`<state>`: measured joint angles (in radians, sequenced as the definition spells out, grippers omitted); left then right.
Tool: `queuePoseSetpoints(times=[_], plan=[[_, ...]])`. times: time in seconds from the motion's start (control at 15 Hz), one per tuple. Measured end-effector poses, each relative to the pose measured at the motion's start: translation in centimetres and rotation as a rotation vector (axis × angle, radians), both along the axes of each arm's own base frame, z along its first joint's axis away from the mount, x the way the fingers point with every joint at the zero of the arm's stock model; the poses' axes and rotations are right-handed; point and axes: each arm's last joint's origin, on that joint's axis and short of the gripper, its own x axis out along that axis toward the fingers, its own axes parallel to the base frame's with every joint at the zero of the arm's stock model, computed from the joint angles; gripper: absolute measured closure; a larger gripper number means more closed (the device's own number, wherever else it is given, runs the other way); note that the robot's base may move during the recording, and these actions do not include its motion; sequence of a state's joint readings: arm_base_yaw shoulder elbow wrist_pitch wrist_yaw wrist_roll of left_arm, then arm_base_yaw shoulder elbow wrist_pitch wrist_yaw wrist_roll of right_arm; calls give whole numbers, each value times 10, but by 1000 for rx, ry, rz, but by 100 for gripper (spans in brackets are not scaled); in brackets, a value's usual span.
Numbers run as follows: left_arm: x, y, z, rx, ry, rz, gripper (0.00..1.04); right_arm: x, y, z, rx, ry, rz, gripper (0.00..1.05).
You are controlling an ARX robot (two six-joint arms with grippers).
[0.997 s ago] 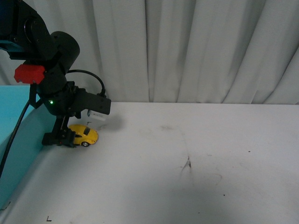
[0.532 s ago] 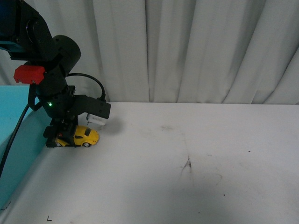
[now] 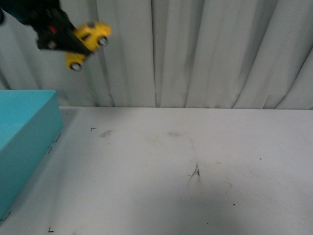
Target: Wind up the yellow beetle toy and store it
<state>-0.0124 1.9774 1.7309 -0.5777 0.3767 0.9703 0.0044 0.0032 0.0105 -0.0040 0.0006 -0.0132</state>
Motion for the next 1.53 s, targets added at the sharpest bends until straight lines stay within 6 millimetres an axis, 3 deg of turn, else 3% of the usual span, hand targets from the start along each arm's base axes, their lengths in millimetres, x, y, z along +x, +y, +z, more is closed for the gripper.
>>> queuePoseSetpoints(times=[0.07, 0.13, 0.2, 0.47, 0.6, 0.66, 1.13, 1.33, 1.4, 1.53], plan=[[-6, 21, 9, -15, -25, 94, 65, 0, 0, 0, 0, 0, 0, 7], [-16, 53, 8, -33, -17, 245, 65, 0, 0, 0, 0, 0, 0, 7], [-22, 72, 2, -52, -1, 326, 65, 0, 0, 0, 0, 0, 0, 7], [-52, 121, -30, -69, 60, 618, 65, 0, 0, 0, 0, 0, 0, 7], [-64, 139, -53, -60, 115, 763, 65, 0, 0, 0, 0, 0, 0, 7], [-67, 151, -93, -33, 198, 886, 65, 0, 0, 0, 0, 0, 0, 7], [-57, 144, -149, -2, 284, 950, 65, 0, 0, 0, 0, 0, 0, 7], [-61, 141, -156, -21, 313, 936, 38, 0, 0, 0, 0, 0, 0, 7], [-64, 137, -149, -67, 310, 920, 6, 0, 0, 0, 0, 0, 0, 7], [-68, 137, -116, -167, 195, 911, 7, 0, 0, 0, 0, 0, 0, 7]])
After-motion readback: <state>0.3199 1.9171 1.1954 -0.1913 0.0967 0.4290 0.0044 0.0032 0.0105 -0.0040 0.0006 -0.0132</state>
